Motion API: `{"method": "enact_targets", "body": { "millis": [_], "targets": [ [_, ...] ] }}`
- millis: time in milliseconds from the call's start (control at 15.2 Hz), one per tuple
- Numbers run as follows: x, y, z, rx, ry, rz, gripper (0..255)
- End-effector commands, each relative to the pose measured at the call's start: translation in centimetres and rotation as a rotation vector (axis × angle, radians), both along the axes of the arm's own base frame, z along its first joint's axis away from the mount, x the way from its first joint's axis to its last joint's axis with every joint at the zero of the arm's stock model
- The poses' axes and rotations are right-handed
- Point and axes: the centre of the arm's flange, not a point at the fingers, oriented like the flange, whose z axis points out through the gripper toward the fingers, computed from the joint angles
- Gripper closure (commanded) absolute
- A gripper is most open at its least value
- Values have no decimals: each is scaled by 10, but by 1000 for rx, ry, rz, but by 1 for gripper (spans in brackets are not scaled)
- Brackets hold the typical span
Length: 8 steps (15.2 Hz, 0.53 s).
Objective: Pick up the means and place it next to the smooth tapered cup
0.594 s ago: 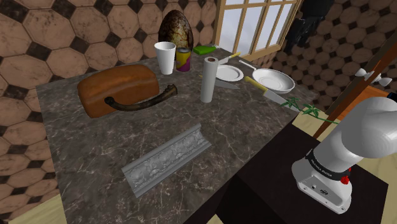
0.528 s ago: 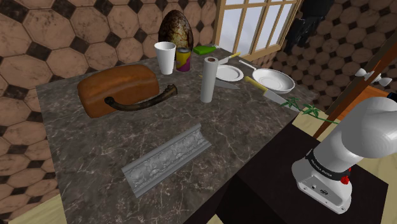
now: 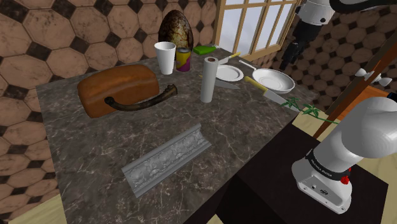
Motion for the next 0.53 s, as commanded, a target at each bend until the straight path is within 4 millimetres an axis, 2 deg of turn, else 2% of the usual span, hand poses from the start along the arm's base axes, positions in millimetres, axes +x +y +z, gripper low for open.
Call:
{"method": "enact_targets", "body": {
  "millis": [0,462],
  "targets": [
    [4,-16,-24,11,-7,35,0],
    [20,-63,-106,51,-24,147,0]
  ]
}}
